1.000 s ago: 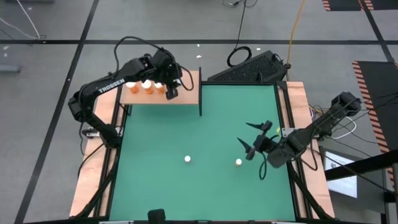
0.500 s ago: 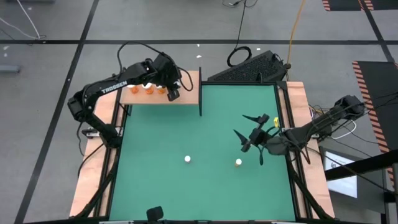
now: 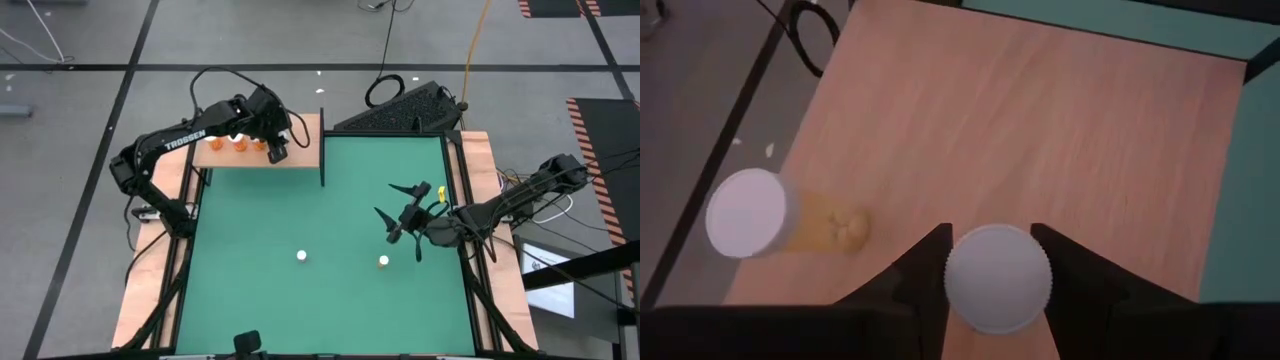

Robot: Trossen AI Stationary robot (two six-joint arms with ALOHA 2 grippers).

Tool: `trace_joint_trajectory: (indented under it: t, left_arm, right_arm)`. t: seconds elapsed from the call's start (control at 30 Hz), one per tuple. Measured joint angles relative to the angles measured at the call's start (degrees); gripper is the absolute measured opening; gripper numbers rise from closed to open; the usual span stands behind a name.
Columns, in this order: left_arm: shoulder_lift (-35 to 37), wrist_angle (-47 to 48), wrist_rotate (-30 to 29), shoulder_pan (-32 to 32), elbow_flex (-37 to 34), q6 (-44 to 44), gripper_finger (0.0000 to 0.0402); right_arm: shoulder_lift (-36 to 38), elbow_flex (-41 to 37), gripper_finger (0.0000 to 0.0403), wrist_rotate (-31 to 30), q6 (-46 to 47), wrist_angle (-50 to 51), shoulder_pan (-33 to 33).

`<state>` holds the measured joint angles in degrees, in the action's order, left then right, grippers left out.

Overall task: Pick and place medicine bottles onto shelf by color
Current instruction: Put the small blue pill bottle on the shelf aligned with the other small yellow pill bottle, then put the small pink pill bottle on the shelf aligned with the other small yellow pill bottle

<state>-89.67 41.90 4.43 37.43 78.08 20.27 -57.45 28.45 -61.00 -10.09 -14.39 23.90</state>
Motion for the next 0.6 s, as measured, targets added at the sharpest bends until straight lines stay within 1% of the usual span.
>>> trace_joint_trajectory:
  t: [0.07,0.13,0.33,0.43,0.5,0.6]
  left_arm:
    - [0.00,-0.28,0.00,0.00,0.00,-0.05,0.0153]
    - [0.00,-0.63,-0.03,0.00,0.00,-0.57,0.0176]
    - [1.21,-1.10,-2.99,-0.22,0.00,-1.16,0.0264]
    - [4.21,-1.34,-3.11,-0.90,0.00,-1.74,0.0298]
    - [7.10,-1.76,-3.15,-2.13,0.09,-2.71,0.0312]
    - [12.22,-1.42,-4.17,-4.62,0.09,-4.49,0.0318]
  right_arm:
    - [0.00,0.00,0.0349,0.01,-0.10,0.02,-0.01]
    - [0.00,0.00,0.0349,0.01,-0.26,0.02,-0.21]
    - [0.00,0.00,0.0349,0.01,-0.26,0.04,-0.37]
    - [0.03,0.00,0.0349,0.03,0.50,0.03,-0.37]
    - [0.30,0.00,0.0349,0.49,2.35,0.06,-0.26]
    - [1.01,0.00,0.0349,5.46,6.73,1.33,-0.22]
